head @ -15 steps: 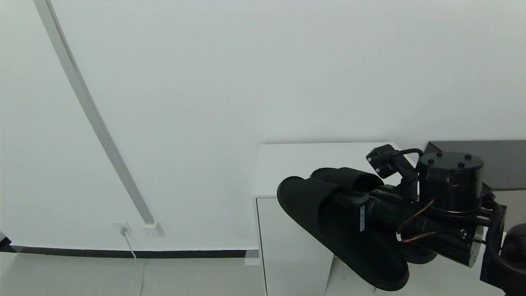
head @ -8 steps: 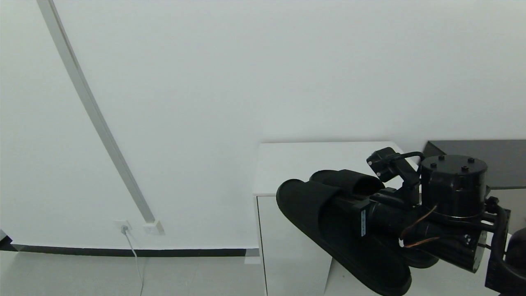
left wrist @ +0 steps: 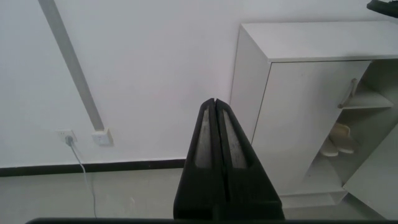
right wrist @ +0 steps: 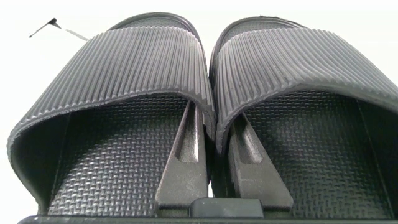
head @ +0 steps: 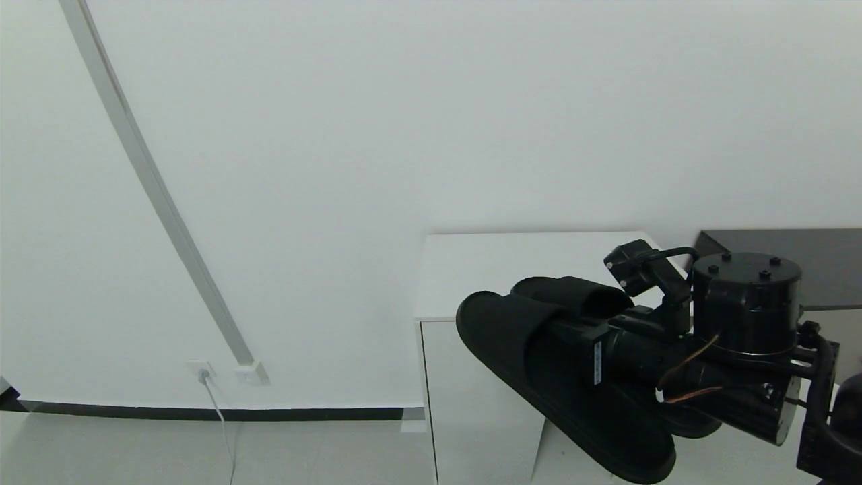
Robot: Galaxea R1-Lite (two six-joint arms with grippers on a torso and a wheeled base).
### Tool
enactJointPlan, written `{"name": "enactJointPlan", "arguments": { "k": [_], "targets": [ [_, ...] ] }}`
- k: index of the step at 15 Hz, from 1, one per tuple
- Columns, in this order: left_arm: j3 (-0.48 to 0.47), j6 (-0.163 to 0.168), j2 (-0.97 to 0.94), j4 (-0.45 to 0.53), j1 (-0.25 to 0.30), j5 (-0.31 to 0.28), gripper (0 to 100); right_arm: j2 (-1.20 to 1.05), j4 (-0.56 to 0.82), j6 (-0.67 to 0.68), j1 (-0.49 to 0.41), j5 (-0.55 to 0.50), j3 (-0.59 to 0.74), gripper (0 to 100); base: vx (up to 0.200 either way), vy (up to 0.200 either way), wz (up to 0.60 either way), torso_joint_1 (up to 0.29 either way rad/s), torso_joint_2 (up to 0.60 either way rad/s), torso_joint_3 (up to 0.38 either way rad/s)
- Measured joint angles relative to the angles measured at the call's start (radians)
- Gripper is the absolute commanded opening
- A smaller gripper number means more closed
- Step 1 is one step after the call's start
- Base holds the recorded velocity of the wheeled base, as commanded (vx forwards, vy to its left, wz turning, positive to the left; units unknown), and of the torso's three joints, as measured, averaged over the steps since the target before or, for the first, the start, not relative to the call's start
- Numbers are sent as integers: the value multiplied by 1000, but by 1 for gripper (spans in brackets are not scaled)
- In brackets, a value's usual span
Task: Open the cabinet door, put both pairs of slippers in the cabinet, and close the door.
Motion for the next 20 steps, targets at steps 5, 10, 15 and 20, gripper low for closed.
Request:
{"name": "enactJointPlan", "arguments": {
  "k": [5, 10, 15, 20],
  "targets": [
    [0, 0, 0, -1, 0, 0, 0, 0, 1, 0, -1, 0, 0, 0, 0, -200, 0, 2, 4, 6],
    [0, 0, 0, 0, 0, 0, 0, 1, 0, -2, -1, -2, 0, 0, 0, -200, 0, 4, 2, 3],
    [0, 0, 0, 0, 0, -1, 0, 0, -1, -4, 0, -4, 12, 0, 0, -200, 0, 3, 3, 0],
    [0, 1, 0, 0, 0, -1, 0, 0, -1, -4, 0, -15, 17, 0, 0, -120, 0, 1, 1, 3]
  ]
}}
